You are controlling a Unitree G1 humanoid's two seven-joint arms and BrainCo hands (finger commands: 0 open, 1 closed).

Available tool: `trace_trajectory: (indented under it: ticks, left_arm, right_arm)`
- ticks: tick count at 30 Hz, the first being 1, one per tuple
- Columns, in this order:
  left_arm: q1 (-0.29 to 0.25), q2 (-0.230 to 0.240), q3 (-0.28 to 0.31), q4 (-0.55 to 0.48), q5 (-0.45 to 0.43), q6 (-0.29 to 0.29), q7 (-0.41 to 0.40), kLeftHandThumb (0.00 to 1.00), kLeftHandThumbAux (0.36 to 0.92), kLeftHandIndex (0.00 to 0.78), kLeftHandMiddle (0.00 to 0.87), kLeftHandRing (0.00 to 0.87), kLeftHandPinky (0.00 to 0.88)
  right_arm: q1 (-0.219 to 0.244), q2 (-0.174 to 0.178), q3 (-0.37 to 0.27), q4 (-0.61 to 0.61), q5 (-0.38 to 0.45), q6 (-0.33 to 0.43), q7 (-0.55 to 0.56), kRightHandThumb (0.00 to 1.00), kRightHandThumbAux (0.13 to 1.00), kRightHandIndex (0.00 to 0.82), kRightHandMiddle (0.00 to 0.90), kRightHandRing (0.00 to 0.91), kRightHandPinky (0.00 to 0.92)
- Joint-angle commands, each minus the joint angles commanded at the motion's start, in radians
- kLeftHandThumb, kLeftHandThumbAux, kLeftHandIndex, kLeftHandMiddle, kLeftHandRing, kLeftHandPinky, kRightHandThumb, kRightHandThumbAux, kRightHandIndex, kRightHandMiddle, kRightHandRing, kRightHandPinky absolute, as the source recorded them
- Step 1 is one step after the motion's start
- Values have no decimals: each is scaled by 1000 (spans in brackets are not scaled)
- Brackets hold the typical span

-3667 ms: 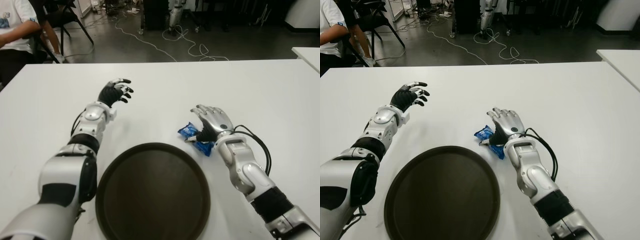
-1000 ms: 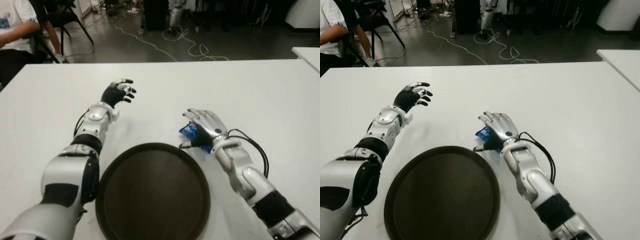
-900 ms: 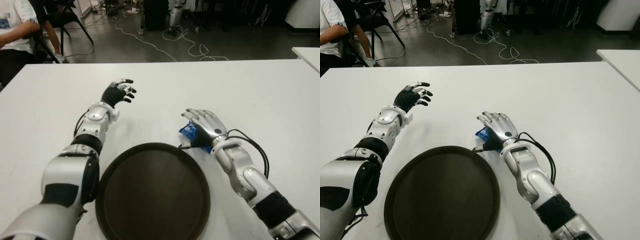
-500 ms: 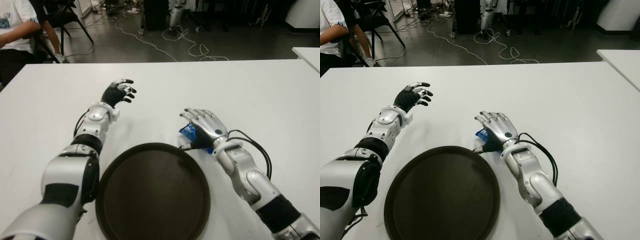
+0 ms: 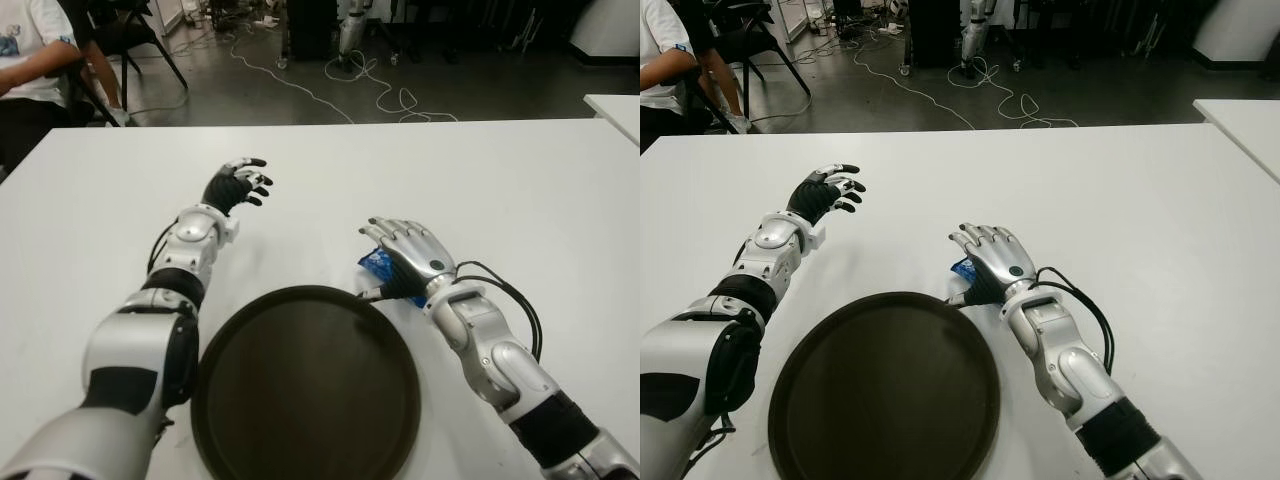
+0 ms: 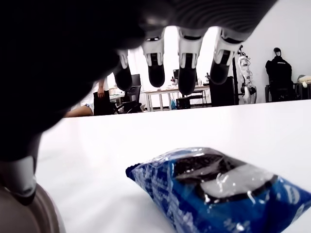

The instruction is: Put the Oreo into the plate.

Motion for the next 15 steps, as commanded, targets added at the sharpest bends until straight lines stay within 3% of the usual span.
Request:
trace_trajectory:
  ticks: [15]
  left_arm:
    - [1,2,-2,0,3,-9,-3,101,653,294,467,486,485]
  right_arm:
    - [-29,26,5,71,-14,43,-22,0,500,56,125,133,136]
